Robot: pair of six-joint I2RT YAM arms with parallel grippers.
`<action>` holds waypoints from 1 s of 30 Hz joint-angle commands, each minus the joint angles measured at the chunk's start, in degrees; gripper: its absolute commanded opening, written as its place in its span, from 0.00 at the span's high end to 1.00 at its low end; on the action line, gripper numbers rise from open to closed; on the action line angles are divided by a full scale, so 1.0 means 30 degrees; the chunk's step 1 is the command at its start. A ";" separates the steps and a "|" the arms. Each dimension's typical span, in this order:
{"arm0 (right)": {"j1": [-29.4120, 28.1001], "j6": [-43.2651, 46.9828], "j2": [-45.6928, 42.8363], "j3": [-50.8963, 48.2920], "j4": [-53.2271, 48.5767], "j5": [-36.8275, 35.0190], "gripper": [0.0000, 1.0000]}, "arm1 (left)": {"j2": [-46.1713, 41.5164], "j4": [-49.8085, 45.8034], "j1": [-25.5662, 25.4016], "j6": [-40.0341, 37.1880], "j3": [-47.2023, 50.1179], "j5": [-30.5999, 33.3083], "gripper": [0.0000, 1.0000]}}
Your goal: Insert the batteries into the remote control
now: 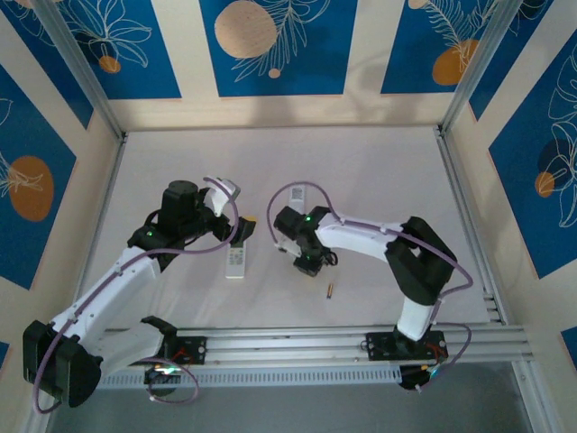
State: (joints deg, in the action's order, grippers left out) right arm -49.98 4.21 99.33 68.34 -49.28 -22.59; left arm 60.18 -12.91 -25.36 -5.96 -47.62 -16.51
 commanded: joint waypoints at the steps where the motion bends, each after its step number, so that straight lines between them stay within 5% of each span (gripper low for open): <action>1: 0.0014 -1.0019 -0.2938 0.1013 -0.0759 -0.1779 0.55 | 0.0037 -0.0105 0.0105 0.0176 -0.0329 -0.0492 0.00; 4: -0.0009 -1.7564 -0.5328 -0.0801 -0.0863 -0.0409 0.51 | -0.0006 -0.0120 0.0105 0.0241 -0.0313 -0.0476 0.00; 9: -0.0026 -2.2775 -0.7730 -0.3907 -0.0368 0.0200 0.50 | -0.0105 -0.0121 0.0077 0.0433 -0.0324 -0.0696 0.00; 17: 0.0339 -2.4598 -0.7357 -0.6352 -0.0927 0.0503 0.51 | -0.0678 -0.0114 0.0047 0.0105 -0.0183 -0.0935 0.00; 24: 0.0173 -2.4518 -0.5516 -0.6725 0.1141 0.2115 0.56 | -0.1041 0.0659 -0.0091 -0.0716 0.0197 -0.5241 0.00; 30: 0.0091 -2.4691 -0.3809 -0.6335 0.1182 0.1636 0.67 | -0.1177 0.0351 -0.0293 -0.1091 0.0198 -0.4791 0.00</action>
State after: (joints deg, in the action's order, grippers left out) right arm -49.36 -68.01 86.80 48.25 -45.58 -17.91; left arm 57.71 -12.47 -25.78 -7.55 -47.59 -28.64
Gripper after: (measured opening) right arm 0.342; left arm 0.999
